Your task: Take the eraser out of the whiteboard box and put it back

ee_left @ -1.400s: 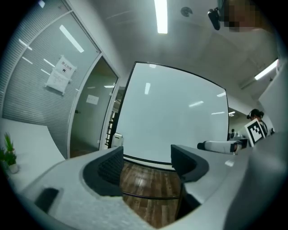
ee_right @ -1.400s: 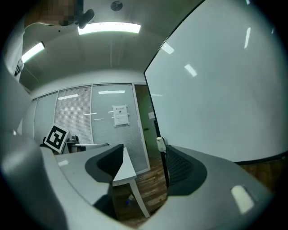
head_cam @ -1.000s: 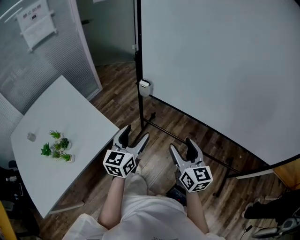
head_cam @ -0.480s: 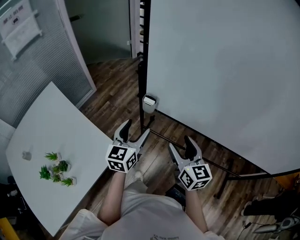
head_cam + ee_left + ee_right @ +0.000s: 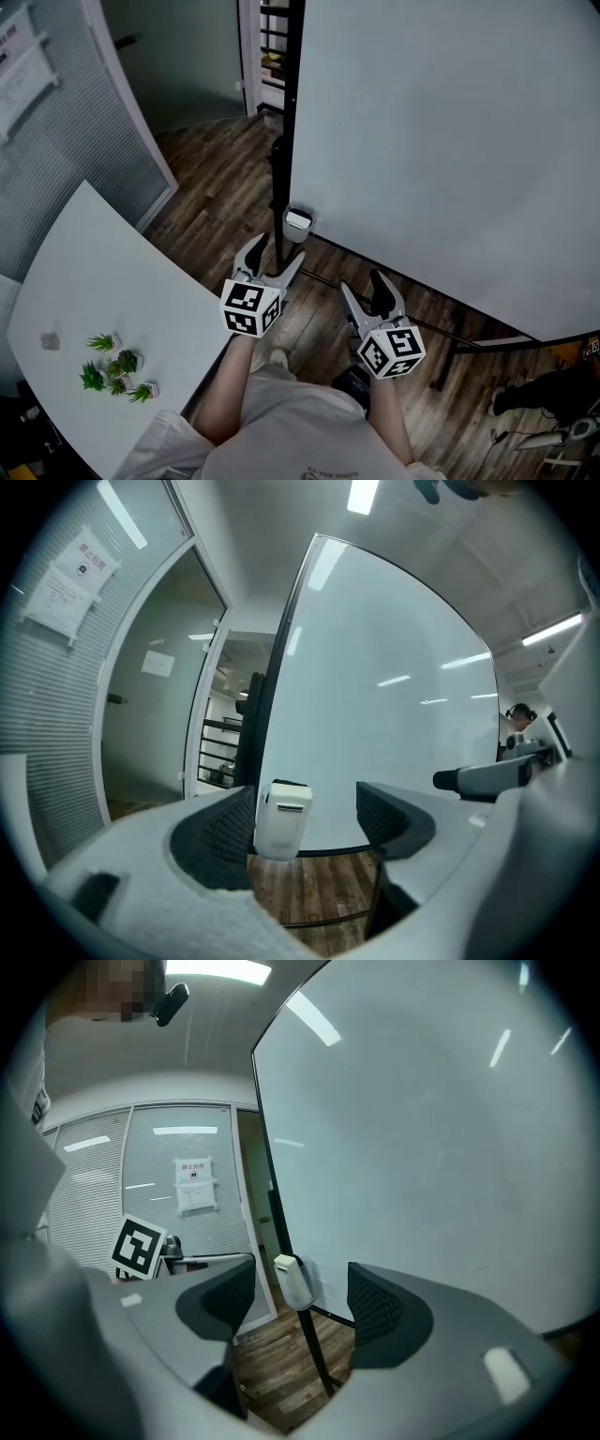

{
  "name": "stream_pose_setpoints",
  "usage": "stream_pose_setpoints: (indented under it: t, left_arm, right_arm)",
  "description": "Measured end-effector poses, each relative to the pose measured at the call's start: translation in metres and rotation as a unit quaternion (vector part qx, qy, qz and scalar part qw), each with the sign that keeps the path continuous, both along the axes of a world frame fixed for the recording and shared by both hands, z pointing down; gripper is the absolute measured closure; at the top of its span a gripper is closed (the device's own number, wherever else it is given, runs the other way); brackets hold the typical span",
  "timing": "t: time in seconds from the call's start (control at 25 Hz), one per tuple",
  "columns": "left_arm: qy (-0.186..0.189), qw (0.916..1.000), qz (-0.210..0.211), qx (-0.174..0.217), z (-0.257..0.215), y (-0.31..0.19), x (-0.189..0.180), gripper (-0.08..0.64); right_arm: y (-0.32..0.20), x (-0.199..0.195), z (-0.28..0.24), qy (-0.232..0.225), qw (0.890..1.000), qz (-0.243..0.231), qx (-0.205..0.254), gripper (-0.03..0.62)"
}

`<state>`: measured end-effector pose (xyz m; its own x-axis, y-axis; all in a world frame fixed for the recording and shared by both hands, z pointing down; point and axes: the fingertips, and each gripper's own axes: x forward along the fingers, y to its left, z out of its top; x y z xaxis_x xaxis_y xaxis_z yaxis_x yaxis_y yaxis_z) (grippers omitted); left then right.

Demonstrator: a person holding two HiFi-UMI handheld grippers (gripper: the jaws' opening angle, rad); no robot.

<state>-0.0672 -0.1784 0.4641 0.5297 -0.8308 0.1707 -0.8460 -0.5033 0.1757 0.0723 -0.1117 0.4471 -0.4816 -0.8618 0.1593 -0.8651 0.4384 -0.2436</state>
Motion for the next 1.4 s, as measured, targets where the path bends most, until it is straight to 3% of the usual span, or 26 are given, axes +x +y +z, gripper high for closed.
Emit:
stream_pose_setpoints:
  t: [0.68,1.4]
  left_arm:
    - [-0.026,0.9984,0.050,0.008,0.008,-0.029,0.005,0.233]
    - [-0.046,0.9972,0.055,0.023,0.007,-0.063,0.027,0.247]
  right_arm:
    - [-0.013,-0.012,0.009,-0.005,1.000,0.028,-0.001,0.288]
    - [-0.058,0.000,0.003,-0.018,0.999,0.025,0.015,0.293]
